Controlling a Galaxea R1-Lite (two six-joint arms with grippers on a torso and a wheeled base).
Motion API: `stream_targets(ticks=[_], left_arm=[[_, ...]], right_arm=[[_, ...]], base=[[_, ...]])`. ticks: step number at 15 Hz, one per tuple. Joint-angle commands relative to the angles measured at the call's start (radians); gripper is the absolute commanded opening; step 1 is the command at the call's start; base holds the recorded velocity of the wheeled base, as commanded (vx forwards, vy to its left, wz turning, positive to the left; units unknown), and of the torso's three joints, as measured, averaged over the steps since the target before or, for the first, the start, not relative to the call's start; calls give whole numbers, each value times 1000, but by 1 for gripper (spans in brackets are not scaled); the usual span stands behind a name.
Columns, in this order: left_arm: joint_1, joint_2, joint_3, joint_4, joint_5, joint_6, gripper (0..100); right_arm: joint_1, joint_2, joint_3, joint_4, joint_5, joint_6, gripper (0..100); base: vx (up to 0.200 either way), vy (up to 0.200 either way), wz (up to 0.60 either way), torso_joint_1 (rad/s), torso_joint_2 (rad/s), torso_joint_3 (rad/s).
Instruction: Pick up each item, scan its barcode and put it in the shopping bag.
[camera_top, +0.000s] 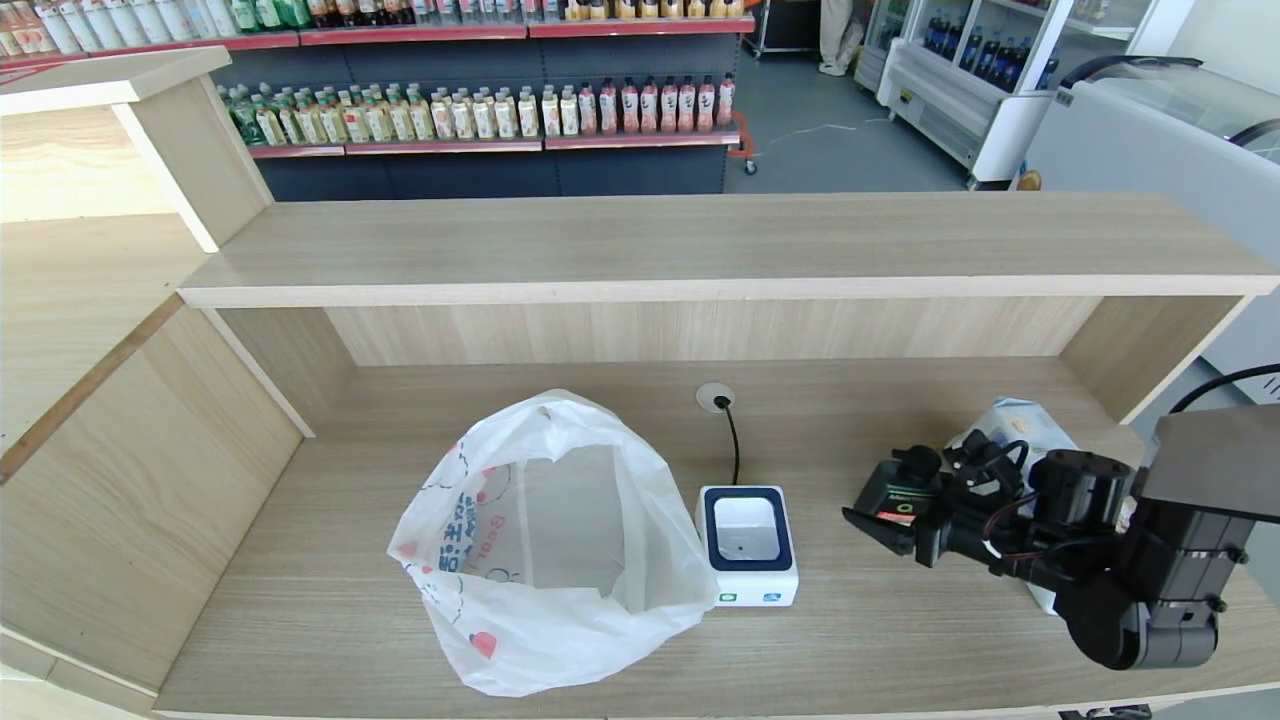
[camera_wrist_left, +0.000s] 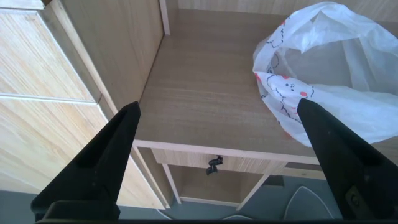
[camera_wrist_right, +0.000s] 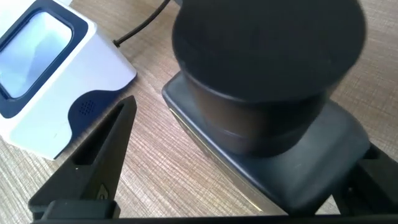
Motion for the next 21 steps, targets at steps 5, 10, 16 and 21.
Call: stream_targets(ticks=[5, 10, 16, 21], left_arm=[[0, 0, 0, 0, -1, 0, 100], [0, 0, 0, 0, -1, 0, 100], [0, 0, 0, 0, 1, 0, 100], [0, 0, 0, 0, -1, 0, 100]], right_arm=[[-1, 23, -49, 0, 23, 16, 100], [2, 30, -52, 0, 36, 16, 0], [0, 0, -15, -5, 36, 6, 0], [-1, -121, 86, -5, 37, -58, 0]], base=[[0, 0, 0, 0, 0, 0], [0, 0, 0, 0, 0, 0], [0, 0, 0, 0, 0, 0], [0, 0, 0, 0, 0, 0]])
